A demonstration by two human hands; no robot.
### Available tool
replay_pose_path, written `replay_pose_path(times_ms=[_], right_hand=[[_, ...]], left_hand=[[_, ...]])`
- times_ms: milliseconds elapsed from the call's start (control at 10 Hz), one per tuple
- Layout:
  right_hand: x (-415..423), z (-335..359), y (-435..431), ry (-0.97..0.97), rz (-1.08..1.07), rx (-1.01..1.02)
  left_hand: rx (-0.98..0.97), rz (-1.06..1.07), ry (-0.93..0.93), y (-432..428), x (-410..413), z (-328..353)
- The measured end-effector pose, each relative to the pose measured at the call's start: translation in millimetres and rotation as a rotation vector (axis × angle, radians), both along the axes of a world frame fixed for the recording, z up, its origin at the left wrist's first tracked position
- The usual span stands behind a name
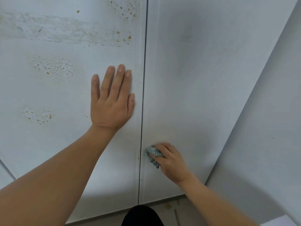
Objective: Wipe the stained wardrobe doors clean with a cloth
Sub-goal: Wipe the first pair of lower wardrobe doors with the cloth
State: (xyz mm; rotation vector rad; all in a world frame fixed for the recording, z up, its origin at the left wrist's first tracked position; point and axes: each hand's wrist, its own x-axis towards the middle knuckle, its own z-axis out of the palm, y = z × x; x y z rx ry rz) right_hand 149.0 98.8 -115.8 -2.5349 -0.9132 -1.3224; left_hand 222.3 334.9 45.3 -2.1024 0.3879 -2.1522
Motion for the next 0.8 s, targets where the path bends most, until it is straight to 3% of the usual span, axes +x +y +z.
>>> replay_pose_path(times_ms=[100,200,300,500,600,700,800], right_hand=[[-20.6,4.9,-20.6,0.093,-0.035,0.341],[-31.0,13.4,-89.6,0.106,-0.421,0.855],[-21.9,17.8,-161.4,0.146,-0.727,1.170],[-1.1,17.7,-162.0,0.324,-0.850,1.336],[7.5,14.5,-137.8,0.300,-0.880,1.355],[-0.7,0.6,-90.1,0.276,-0.765,1.142],[-7.4,-6.1,-96.6,0.281,-0.690,1.059]], left_hand=[[-0.003,-0.008,-0.004,-0.5,0.6,-1.1],[-0.005,-0.006,-0.014,-0.7,0.5,-1.2],[0.002,-0.001,-0.014,-0.4,0.7,-1.2],[-0.001,0.009,-0.029,-1.1,0.5,-0.9],[0.000,0.013,-0.024,-1.1,0.7,-1.7],[-0.001,0.012,-0.025,-0.9,0.9,-1.3],[-0.001,0.002,-0.014,-0.3,-1.0,-1.6]])
